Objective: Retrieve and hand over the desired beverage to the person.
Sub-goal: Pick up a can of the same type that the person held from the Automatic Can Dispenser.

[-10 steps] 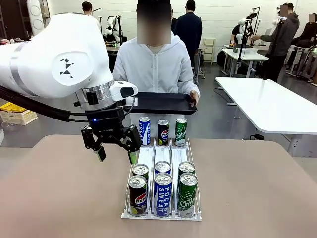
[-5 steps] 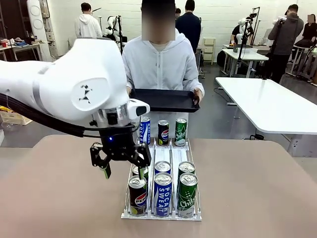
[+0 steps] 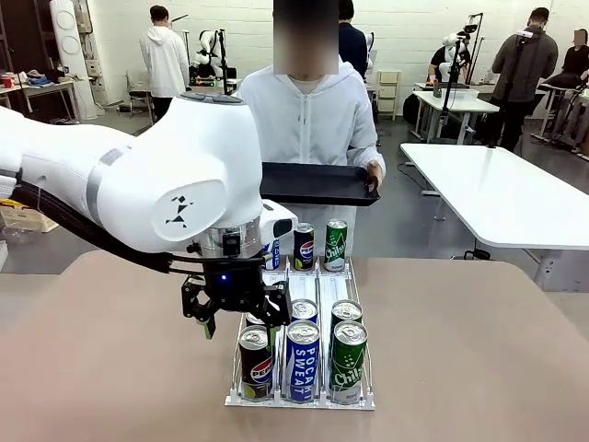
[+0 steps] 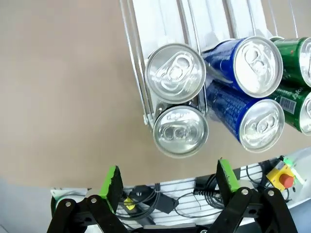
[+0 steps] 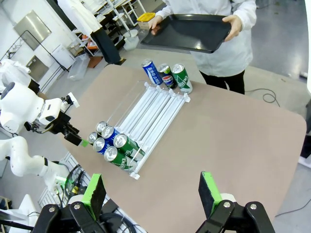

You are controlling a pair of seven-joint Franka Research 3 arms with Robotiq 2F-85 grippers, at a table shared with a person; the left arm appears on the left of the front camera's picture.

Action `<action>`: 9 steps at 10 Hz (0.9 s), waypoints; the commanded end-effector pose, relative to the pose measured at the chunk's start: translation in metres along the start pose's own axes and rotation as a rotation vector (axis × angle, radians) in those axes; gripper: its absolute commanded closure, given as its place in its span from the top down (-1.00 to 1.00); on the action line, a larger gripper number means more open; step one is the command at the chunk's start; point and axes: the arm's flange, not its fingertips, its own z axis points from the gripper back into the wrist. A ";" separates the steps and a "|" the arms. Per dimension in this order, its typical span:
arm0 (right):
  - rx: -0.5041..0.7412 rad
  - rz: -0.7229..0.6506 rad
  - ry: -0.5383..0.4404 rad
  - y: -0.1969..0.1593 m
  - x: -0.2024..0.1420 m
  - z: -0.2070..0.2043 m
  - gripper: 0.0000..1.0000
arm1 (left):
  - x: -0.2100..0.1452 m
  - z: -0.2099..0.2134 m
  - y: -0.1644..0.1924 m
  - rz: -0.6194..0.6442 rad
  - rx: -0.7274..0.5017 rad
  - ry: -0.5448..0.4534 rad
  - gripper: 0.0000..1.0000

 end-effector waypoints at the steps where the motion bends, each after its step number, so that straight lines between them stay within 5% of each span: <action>1: 0.033 0.010 -0.023 -0.001 0.002 -0.001 1.00 | 0.008 -0.014 -0.003 -0.003 -0.001 -0.035 1.00; 9: 0.033 0.010 -0.023 -0.001 0.002 -0.001 1.00 | 0.034 -0.037 -0.011 0.039 0.018 -0.019 1.00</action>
